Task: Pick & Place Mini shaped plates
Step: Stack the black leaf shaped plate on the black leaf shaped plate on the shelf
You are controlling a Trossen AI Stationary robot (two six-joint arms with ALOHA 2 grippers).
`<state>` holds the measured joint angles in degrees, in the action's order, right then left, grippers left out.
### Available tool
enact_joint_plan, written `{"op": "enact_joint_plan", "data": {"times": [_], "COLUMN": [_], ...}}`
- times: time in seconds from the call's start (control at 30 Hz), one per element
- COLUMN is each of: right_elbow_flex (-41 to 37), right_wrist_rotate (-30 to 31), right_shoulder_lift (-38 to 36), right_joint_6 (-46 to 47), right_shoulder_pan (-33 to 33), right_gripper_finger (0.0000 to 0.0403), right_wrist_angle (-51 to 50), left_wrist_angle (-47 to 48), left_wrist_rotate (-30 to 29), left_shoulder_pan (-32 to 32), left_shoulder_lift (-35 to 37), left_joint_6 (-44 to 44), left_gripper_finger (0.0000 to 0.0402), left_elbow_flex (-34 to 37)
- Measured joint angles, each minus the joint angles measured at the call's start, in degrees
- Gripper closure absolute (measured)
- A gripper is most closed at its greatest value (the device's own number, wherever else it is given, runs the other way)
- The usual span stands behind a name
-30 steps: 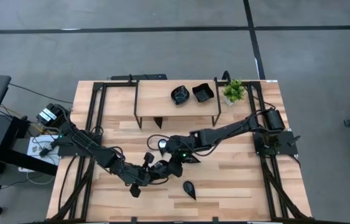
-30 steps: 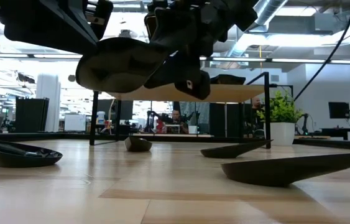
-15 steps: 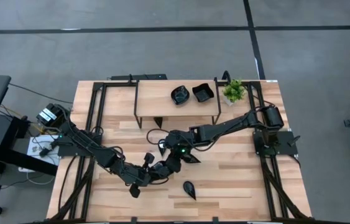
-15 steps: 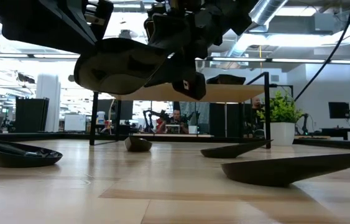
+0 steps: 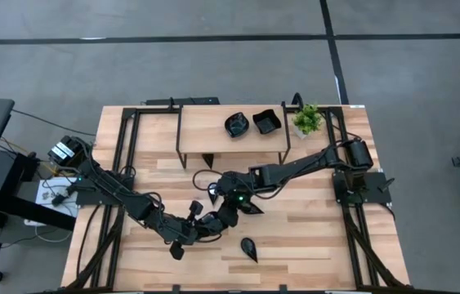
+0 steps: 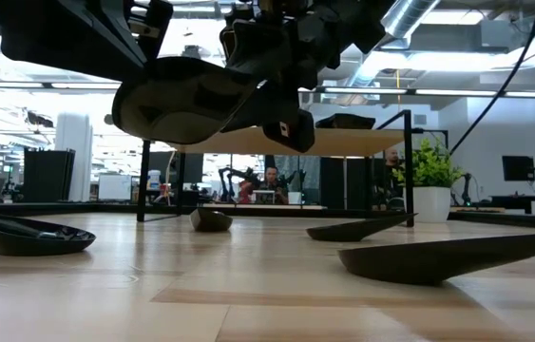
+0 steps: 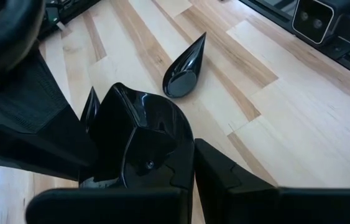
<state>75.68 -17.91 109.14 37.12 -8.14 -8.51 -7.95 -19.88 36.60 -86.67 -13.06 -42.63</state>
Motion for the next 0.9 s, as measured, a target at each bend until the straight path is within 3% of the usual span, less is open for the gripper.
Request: {"op": "enact_joint_plan", "data": {"times": [0.33,0.67,0.9], "right_elbow_flex": [0.0,0.0,0.0], "right_wrist_rotate": [0.2,0.28,0.17], "right_shoulder_lift": [0.0,0.0,0.0], "right_joint_6": [-0.02,-0.15,-0.14], "right_shoulder_pan": [-0.02,0.0,0.0], "right_gripper_finger": [0.0294,0.0334,0.034], "right_wrist_angle": [-0.02,-0.04,-0.04], "left_wrist_angle": [-0.04,-0.04,-0.06], "left_wrist_rotate": [0.0,0.02,0.04], "left_shoulder_pan": [0.0,0.02,0.02], "left_shoulder_lift": [0.0,-0.01,0.0], "left_joint_6": [0.0,0.0,0.0], "left_gripper_finger": [0.0389,0.0389,0.0389], "left_elbow_flex": [0.0,0.0,0.0]}}
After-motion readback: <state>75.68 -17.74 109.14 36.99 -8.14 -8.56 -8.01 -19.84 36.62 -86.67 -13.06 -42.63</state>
